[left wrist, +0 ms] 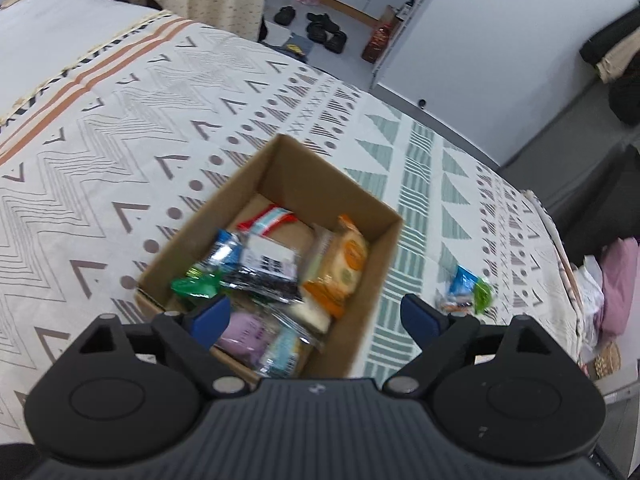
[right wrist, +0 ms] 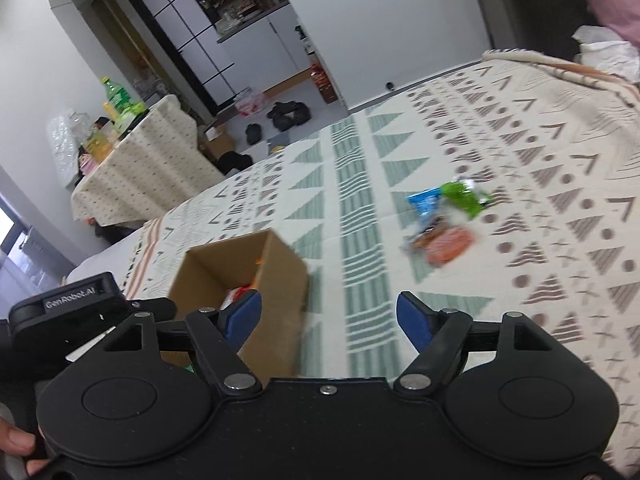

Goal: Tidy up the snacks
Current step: 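Carry both packs over the box and open both tools to release them, then move both tools toward the remaining candy packets on the bedspread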

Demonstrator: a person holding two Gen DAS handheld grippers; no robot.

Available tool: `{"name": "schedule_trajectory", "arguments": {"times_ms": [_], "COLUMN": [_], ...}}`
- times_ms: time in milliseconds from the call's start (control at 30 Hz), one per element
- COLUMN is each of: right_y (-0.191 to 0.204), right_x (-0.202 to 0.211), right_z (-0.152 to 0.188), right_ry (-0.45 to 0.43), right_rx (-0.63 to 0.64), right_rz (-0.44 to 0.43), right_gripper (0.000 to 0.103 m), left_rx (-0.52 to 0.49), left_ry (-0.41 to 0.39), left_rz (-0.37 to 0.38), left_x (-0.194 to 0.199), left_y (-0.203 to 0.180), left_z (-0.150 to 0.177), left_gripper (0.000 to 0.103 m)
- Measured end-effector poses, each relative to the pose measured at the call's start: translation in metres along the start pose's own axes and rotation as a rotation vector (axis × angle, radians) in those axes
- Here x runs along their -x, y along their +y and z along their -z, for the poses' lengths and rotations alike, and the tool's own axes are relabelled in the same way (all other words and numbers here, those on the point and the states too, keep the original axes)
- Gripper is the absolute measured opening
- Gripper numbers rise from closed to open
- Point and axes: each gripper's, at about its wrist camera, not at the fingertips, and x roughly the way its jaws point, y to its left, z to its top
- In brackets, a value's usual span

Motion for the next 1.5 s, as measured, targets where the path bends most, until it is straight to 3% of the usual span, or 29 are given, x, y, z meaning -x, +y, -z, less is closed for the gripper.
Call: {"name": "schedule_trajectory", "arguments": {"times_ms": [267, 567, 1133, 1500], "right_y": [-0.031, -0.065, -0.133, -0.16], "right_x": [0.017, 0.026, 0.01, -0.033], "right_z": [-0.003, -0.004, -0.009, -0.015], "right_ry": [-0.02, -0.033, -0.084, -0.023], "right_rx": [0.01, 0.012, -0.085, -0.155], "right_rz": [0.018, 0.034, 0.002, -0.017], "right_gripper": [0.085, 0.103, 0.102, 0.089], "left_rx": [-0.064, -0.103, -0.182, -0.25], "left_ry": [0.005, 0.018, 0.079, 0.073], "left_rz": [0.059, 0.092, 0.068, 0.074], "left_x": [0.003, -0.004, -0.048, -0.095], "left_y": [-0.038, -0.073, -0.121, -0.152], "left_z": [0.02, 0.038, 0.054, 0.048], "left_gripper": [0.092, 0.103, 0.103, 0.101]}}
